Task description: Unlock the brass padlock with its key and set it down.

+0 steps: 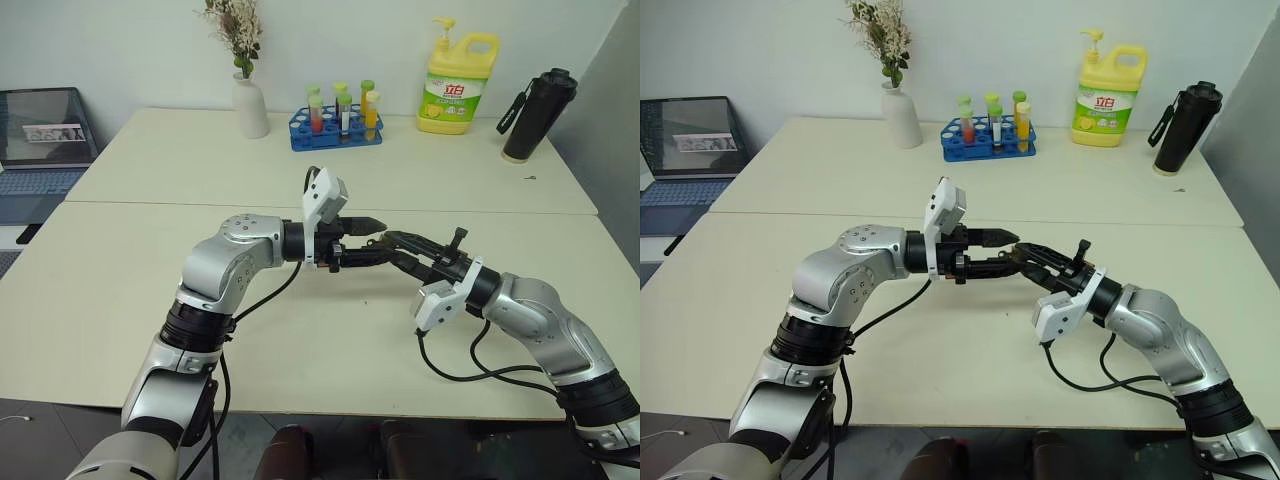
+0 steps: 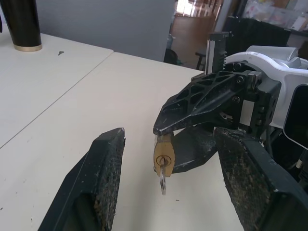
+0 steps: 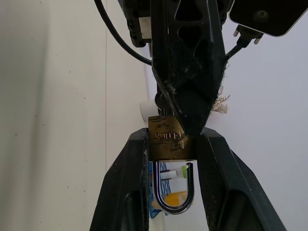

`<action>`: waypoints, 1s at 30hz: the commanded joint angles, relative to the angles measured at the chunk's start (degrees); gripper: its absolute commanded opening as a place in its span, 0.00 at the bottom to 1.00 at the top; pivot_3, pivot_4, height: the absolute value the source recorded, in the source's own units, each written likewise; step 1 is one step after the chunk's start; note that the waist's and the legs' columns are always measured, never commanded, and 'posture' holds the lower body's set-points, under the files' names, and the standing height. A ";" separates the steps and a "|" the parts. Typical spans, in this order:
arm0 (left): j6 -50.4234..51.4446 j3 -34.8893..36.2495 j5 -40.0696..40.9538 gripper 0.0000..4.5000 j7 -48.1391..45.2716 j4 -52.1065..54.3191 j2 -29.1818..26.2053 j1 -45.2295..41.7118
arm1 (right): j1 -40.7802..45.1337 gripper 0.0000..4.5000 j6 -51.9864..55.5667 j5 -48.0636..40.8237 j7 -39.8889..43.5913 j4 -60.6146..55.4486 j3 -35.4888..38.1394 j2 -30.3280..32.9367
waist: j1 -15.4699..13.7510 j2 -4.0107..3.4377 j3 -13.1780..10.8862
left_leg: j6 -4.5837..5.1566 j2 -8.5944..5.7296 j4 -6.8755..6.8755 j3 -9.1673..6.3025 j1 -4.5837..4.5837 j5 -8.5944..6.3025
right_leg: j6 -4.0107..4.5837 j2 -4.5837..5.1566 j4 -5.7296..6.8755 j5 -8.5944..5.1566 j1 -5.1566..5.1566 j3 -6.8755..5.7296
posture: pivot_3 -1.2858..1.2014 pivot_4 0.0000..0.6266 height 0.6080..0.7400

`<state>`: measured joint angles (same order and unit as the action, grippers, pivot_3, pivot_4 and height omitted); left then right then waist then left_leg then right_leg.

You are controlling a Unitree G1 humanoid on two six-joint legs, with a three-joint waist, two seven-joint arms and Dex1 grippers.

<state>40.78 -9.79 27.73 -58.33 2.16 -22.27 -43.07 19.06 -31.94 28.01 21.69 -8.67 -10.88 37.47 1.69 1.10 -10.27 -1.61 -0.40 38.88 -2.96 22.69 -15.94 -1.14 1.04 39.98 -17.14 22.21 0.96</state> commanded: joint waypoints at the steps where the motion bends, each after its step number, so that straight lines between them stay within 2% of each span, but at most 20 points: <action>1: -1.17 -0.86 -0.07 0.60 -0.93 1.06 0.07 -0.69 | 0.49 0.21 -0.85 -0.94 0.05 -2.17 0.96 0.08 | -0.01 0.00 0.00 | 0.00 0.00 0.00 0.00 0.00 0.00 | 0.00 0.00 0.00 0.00 0.00 0.00 | 0.52 0.24 1.00; 9: -1.47 -1.51 -0.33 0.07 -2.10 1.49 -0.39 -0.25 | 0.53 0.21 -1.27 -0.99 0.26 -2.10 1.13 -0.17 | -0.03 0.00 0.00 | 0.00 0.00 0.00 -0.01 -0.01 0.00 | 0.00 0.00 0.00 0.00 0.00 0.00 | 0.52 0.24 1.00; 10: -1.44 -1.49 -0.32 0.04 -2.12 1.50 -0.40 -0.22 | 0.55 0.21 -1.33 -1.02 0.28 -2.09 1.17 -0.21 | -0.04 0.00 0.00 | 0.00 0.00 0.00 -0.01 0.00 0.00 | 0.00 0.00 0.00 0.00 0.00 0.00 | 0.52 0.24 1.00; 24: -1.61 -1.50 -0.20 0.04 -2.26 1.71 -0.44 0.08 | 0.69 0.21 -0.60 -2.47 0.44 -1.51 2.26 -0.15 | -0.04 0.00 0.00 | 0.00 0.00 0.01 0.00 0.00 0.00 | 0.00 0.00 0.00 0.00 0.00 0.00 | 0.52 0.24 1.00; 28: -1.93 -0.89 0.11 0.04 -2.59 1.18 -0.44 -0.35 | 0.08 0.52 0.66 -3.24 1.36 -0.97 3.42 1.20 | -0.05 0.00 0.00 | 0.00 -0.01 0.01 0.00 0.01 0.00 | 0.00 0.01 0.00 0.00 0.00 0.00 | 0.52 0.24 1.00; 30: -2.31 -0.47 0.03 0.04 -3.04 0.49 -0.60 -0.71 | -0.73 0.53 1.40 -4.39 2.52 -0.70 3.93 2.24 | -0.05 0.00 0.00 | 0.00 -0.01 0.01 0.01 0.00 0.00 | 0.00 0.01 0.00 0.00 0.00 0.00 | 0.52 0.24 1.00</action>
<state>39.56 -11.04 26.95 -60.76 2.11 -22.67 -42.84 18.81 -30.97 25.59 23.60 -8.73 -9.02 38.70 1.64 1.10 -10.27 -1.60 -0.41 38.88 -2.96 22.70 -15.95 -1.14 1.05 39.98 -17.14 22.20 0.96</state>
